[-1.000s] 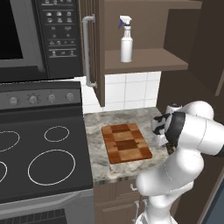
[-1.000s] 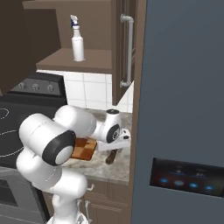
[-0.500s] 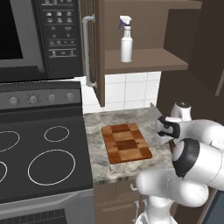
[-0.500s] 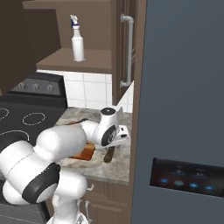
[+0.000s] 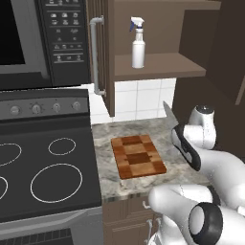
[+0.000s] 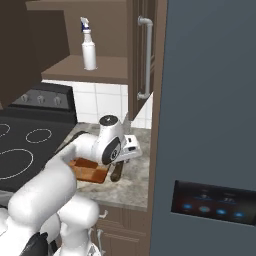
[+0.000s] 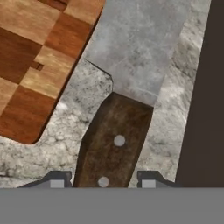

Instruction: Move the cutting board and knife to the sink. Then move spray from the cabinet to the counter.

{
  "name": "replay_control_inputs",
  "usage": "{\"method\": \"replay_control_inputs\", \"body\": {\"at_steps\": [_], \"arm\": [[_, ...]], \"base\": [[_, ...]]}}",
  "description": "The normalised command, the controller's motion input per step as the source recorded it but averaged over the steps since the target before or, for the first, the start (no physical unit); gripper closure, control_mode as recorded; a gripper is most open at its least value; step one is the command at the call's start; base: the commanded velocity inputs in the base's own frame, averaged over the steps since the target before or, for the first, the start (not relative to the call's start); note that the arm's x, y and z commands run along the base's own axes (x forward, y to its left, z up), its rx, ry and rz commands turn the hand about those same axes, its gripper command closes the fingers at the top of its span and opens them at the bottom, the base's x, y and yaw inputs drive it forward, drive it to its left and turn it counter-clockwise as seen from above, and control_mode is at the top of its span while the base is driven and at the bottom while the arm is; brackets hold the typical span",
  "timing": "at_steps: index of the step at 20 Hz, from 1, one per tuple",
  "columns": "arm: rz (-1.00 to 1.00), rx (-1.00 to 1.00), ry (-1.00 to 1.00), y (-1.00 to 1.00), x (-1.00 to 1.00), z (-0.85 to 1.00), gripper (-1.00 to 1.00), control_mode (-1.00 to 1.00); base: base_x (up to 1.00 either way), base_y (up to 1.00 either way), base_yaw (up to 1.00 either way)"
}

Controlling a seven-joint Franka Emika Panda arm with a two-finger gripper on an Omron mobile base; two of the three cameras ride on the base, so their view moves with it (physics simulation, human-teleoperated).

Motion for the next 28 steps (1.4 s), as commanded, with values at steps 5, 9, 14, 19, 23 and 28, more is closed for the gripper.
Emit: {"method": "replay_control_inputs", "body": {"at_steps": [5, 9, 14, 19, 23, 28], "arm": [[0.08, -0.06, 0.06, 0.18, -0.24, 0.86, 1.0, -1.0], [0.11, -0.04, 0.01, 0.2, -0.42, 0.71, 1.0, -1.0], [0.11, 0.0, 0.0, 0.08, -0.48, 0.29, 1.0, -1.0], [0.04, 0.0, -0.06, 0.0, -0.57, 0.04, 1.0, -1.0], [0.0, 0.0, -0.12, 0.0, -0.59, 0.01, 1.0, -1.0], [0.0, 0.0, 0.0, 0.0, 0.0, 0.0, 1.0, 1.0]], "base": [[0.0, 0.0, 0.0], [0.0, 0.0, 0.0], [0.0, 0.0, 0.0], [0.0, 0.0, 0.0], [0.0, 0.0, 0.0], [-0.87, 0.0, 0.0]]}}
